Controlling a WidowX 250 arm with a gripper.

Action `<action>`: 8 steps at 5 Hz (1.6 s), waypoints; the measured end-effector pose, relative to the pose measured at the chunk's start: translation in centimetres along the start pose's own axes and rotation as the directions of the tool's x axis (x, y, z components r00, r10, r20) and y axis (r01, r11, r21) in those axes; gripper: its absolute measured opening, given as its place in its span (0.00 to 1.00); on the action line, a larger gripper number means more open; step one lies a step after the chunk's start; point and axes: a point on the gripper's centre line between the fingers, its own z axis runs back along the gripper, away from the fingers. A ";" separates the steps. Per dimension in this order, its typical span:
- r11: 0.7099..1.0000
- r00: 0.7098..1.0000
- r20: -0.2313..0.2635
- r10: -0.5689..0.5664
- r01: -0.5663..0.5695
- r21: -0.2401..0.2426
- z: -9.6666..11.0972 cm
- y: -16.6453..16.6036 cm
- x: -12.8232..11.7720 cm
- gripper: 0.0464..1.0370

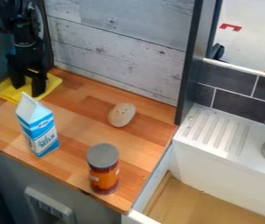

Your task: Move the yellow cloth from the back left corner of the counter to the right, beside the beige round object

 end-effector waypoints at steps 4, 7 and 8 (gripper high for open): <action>0.891 0.980 0.124 -0.153 0.191 -0.412 1.7 -12.1 2.8 0.96; 0.909 0.985 0.056 -0.162 0.171 -0.381 2.2 -15.0 2.1 0.96; 0.925 0.988 0.075 -0.135 0.153 -0.349 3.9 -14.7 1.1 0.96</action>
